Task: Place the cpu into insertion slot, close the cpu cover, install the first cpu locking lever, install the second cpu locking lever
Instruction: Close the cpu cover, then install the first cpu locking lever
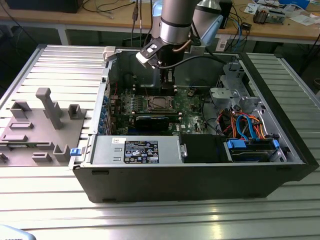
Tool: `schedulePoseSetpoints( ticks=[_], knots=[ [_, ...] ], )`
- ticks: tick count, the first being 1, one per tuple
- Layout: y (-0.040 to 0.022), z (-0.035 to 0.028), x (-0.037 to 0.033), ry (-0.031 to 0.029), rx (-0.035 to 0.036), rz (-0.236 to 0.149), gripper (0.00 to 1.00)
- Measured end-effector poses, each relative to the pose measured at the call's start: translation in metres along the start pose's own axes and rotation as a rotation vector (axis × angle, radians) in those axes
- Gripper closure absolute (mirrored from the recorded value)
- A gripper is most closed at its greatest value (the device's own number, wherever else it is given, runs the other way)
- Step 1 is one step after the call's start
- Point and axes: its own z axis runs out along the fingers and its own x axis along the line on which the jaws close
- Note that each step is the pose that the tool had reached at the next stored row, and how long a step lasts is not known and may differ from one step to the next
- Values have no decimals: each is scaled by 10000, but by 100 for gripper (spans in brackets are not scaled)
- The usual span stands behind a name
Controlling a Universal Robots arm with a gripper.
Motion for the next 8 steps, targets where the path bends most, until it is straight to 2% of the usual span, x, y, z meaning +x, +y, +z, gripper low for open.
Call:
schedulePoseSetpoints(
  ticks=[7,8],
  knots=[
    [-7,-127,-2,1,0,0,89],
    [-7,-128,-3,-26,-9,-474,89]
  ],
)
